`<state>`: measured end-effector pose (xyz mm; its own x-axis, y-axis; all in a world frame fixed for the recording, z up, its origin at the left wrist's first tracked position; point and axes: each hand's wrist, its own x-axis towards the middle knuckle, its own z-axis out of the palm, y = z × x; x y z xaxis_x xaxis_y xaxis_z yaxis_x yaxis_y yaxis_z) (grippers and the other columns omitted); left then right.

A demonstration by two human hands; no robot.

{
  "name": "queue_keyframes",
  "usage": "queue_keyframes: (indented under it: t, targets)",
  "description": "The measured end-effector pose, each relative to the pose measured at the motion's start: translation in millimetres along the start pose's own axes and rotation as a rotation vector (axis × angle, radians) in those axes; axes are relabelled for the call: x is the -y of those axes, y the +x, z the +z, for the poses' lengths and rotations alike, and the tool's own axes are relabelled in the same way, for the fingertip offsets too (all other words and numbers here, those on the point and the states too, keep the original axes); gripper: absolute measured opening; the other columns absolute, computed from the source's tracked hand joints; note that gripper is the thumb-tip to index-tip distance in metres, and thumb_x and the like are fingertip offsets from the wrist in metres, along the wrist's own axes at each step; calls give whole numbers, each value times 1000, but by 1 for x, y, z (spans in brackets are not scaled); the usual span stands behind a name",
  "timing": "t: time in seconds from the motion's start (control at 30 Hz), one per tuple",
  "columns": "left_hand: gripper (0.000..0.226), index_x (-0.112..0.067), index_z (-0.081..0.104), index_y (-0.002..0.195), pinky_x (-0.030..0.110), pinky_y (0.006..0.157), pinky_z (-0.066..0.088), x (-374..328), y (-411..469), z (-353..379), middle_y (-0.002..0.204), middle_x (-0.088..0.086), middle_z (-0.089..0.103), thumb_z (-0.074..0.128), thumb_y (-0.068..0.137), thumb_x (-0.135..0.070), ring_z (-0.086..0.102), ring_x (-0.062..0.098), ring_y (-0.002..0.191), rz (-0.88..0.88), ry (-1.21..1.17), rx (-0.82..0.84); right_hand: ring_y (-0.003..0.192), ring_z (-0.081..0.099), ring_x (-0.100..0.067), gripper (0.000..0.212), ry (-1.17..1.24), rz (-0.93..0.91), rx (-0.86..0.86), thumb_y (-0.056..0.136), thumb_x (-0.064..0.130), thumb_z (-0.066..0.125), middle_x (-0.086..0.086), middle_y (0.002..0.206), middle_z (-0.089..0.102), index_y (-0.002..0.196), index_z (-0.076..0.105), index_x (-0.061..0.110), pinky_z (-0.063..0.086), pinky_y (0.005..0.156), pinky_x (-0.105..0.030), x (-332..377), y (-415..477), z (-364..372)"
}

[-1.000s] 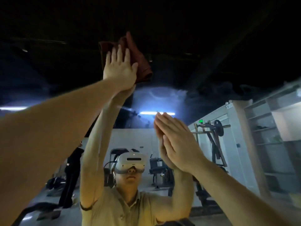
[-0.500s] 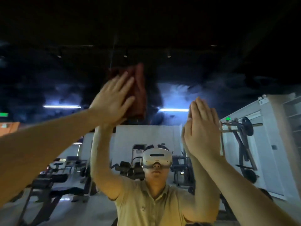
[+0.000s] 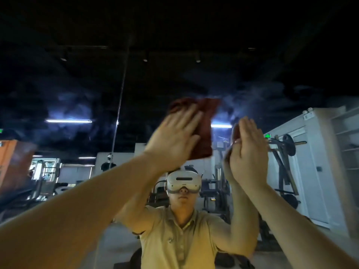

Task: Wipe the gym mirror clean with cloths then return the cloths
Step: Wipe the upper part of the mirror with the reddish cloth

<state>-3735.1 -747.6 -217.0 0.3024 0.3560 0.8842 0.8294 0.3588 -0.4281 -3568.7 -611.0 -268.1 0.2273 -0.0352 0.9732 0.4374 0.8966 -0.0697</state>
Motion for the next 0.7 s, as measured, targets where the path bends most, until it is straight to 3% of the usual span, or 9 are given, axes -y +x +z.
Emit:
queue_keyframes:
  t: [0.1,0.2,0.3,0.4,0.47,0.53,0.57,0.63,0.7]
  targets:
    - [69,-26,-2,167,42,132,1,58,-55,-12,175,0,-8,4,106,-56,-8,15,159,-246,7,-24,161,12,-25,60,-254,-27,115,106,29,24,-12,171,21,162,27,8,14,131,-48,10,-13,9]
    - [74,-19,2,168,41,131,-3,75,-93,-21,176,5,-4,4,106,-58,-5,21,161,-396,16,-1,160,15,-28,61,-267,-90,173,106,32,23,-14,171,22,162,27,8,16,130,-52,8,-26,7]
    - [74,-12,1,168,44,132,-3,33,-81,-17,175,10,-7,6,107,-54,-5,26,162,-464,25,-24,157,25,-28,61,-231,-189,244,104,32,23,-11,168,32,159,37,9,18,128,-48,-7,-21,-12]
    - [71,-11,2,167,42,130,-3,-47,-40,3,175,12,-6,12,108,-49,-2,27,162,-343,-9,-77,157,28,-24,59,-78,-220,312,104,29,22,-6,166,36,156,43,10,14,128,-40,-20,-11,-30]
    - [70,-10,7,167,43,131,0,-99,-17,14,175,16,1,17,108,-46,4,31,162,-238,-48,-66,156,26,-15,54,97,-188,340,102,9,35,-4,164,37,155,45,9,14,130,-34,-26,-10,-36]
    - [67,-9,11,167,45,132,6,-125,-10,17,174,18,6,18,109,-43,8,32,162,-114,-61,-14,148,27,2,59,216,-128,287,95,-2,37,-2,158,43,152,48,8,14,126,-18,-28,-13,-42]
    - [66,-9,13,167,44,132,7,-123,-11,16,174,18,8,20,110,-43,10,32,161,-40,-53,8,145,30,3,59,218,-109,249,93,-1,37,-4,154,48,150,51,5,15,123,-13,-26,-17,-44]
    - [65,-12,14,167,42,131,2,-96,-23,14,174,16,9,22,111,-44,11,30,161,101,-9,25,143,43,-13,53,161,-97,173,93,-2,38,-12,149,56,142,58,0,19,123,-16,-17,-28,-45]
    - [65,-17,11,168,40,129,1,-54,-44,13,175,12,5,22,111,-46,11,27,161,81,13,25,140,48,-25,45,88,-100,131,94,0,43,-14,145,59,134,63,-1,29,124,-33,1,-40,-40]
